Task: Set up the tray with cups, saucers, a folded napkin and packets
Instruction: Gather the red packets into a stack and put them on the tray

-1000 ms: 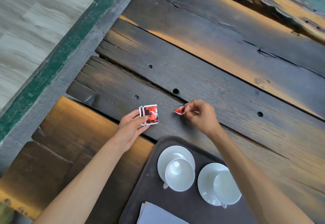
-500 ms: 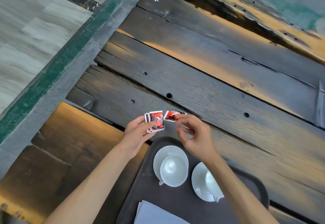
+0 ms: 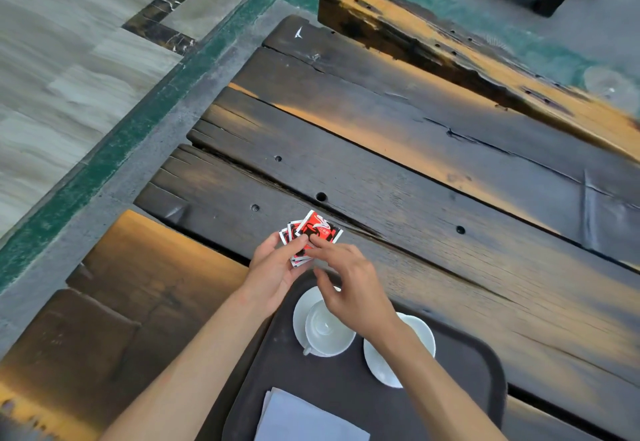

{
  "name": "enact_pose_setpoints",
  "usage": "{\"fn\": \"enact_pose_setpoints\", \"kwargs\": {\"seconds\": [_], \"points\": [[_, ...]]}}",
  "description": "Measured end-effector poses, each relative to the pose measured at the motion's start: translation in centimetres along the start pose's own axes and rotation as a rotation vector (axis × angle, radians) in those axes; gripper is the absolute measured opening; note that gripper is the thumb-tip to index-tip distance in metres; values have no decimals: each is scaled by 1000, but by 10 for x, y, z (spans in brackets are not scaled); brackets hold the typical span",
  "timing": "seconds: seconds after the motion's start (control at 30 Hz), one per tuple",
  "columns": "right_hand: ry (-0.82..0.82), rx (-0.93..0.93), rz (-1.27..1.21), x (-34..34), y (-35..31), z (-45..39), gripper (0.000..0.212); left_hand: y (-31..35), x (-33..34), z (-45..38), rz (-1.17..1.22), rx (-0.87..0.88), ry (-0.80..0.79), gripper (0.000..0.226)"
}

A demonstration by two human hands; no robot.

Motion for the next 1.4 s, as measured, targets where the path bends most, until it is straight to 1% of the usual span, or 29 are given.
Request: {"fn": "enact_pose_setpoints", "kwargs": {"seconds": [0.1, 0.17, 0.27, 0.33, 0.37, 0.4, 0.47, 0.5, 0.53, 0.57, 0.63, 0.77, 1.0, 1.13, 1.17, 1.23, 1.33, 1.37, 1.4], "points": [[2, -4, -55, -9, -1, 12, 40, 1, 5, 8, -23, 9, -14, 36], [48, 19, -154, -18, 1, 22, 36, 3, 7, 13, -37, 15, -29, 36], [283, 124, -317, -43, 8, 42, 23, 7, 10, 27, -73, 28, -71, 34], [381, 196, -388, -60, 13, 55, 15, 9, 13, 42, -119, 37, -127, 34], [383, 228, -398, -66, 15, 61, 16, 9, 15, 51, -145, 38, -165, 34], [349, 263, -403, -70, 17, 67, 21, 8, 17, 60, -184, 38, -207, 34], [218, 355, -447, -71, 23, 79, 36, 1, 21, 82, -295, 32, -283, 32], [150, 394, -472, -70, 26, 85, 39, -5, 24, 93, -343, 26, -316, 32], [89, 417, -480, -68, 29, 93, 36, -11, 26, 105, -371, 18, -347, 32], [44, 422, -461, -68, 32, 101, 29, -18, 27, 116, -380, 8, -373, 32], [-3, 427, -434, -69, 40, 124, 17, -32, 30, 136, -381, -15, -408, 31], [8, 513, -557, -68, 65, 177, 17, -61, 32, 172, -427, -55, -403, 32], [56, 757, -834, -58, 118, 271, 14, -129, 40, 226, -476, -144, -395, 25], [107, 995, -912, -36, 158, 320, 11, -178, 35, 246, -522, -218, -397, 27], [113, 1047, -896, -30, 168, 332, 13, -190, 32, 250, -530, -231, -393, 29], [128, 1117, -744, -21, 185, 350, 20, -213, 26, 255, -566, -244, -391, 31], [84, 1075, -435, -15, 198, 365, 32, -241, 15, 260, -662, -250, -347, 31], [52, 1062, -338, -13, 200, 368, 31, -248, 12, 261, -689, -250, -323, 30], [26, 1058, -251, -12, 203, 370, 25, -255, 9, 261, -720, -248, -302, 29]]}}
Point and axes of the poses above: each hand's wrist, its own z-axis away from the middle knuckle, its own x-axis out of the palm, y = z × x, the point moved 5 cm from there along -z, towards the middle knuckle, and after that the axes turned 15 degrees about x, right-handed, at the moved point
